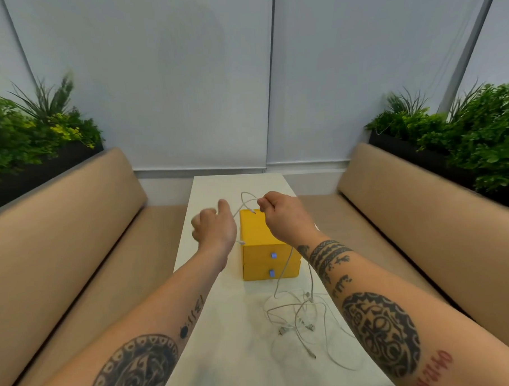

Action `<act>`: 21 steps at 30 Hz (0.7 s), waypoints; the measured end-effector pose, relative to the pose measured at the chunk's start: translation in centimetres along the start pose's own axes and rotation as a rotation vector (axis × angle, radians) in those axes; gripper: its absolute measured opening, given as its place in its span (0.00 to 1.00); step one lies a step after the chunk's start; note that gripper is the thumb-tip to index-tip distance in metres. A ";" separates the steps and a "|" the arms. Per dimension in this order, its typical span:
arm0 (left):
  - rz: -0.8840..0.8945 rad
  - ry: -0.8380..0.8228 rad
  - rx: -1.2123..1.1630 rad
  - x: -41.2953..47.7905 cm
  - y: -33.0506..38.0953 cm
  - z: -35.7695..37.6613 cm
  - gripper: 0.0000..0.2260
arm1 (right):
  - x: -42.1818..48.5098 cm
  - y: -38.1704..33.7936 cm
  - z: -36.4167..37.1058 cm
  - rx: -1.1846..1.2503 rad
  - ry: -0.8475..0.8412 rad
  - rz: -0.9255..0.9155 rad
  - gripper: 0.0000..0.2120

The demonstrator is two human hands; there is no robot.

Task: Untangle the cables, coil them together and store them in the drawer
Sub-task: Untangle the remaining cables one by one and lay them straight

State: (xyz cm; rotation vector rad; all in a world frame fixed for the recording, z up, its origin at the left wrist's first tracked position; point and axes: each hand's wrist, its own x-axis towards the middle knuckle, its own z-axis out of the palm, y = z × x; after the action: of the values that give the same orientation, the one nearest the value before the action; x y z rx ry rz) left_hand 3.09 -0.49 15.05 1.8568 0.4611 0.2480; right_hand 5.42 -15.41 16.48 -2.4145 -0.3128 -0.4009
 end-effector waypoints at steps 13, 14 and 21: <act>0.610 -0.139 0.439 1.7 1.3 -2.4 0.12 | -1.3 -0.4 -2.5 0.120 -0.242 -0.038 0.16; 0.584 -0.070 0.422 2.4 1.4 -3.0 0.10 | -1.3 0.1 -3.0 0.128 -0.240 -0.017 0.16; 0.408 0.190 0.346 6.2 -0.9 -7.1 0.08 | -1.4 3.0 -6.3 0.032 -0.144 0.000 0.16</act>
State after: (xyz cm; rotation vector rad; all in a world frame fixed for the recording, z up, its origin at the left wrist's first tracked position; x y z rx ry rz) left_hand 5.71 8.53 16.21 2.2716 0.2583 0.6577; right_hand 3.85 -21.94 18.91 -2.4164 -0.3794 -0.2208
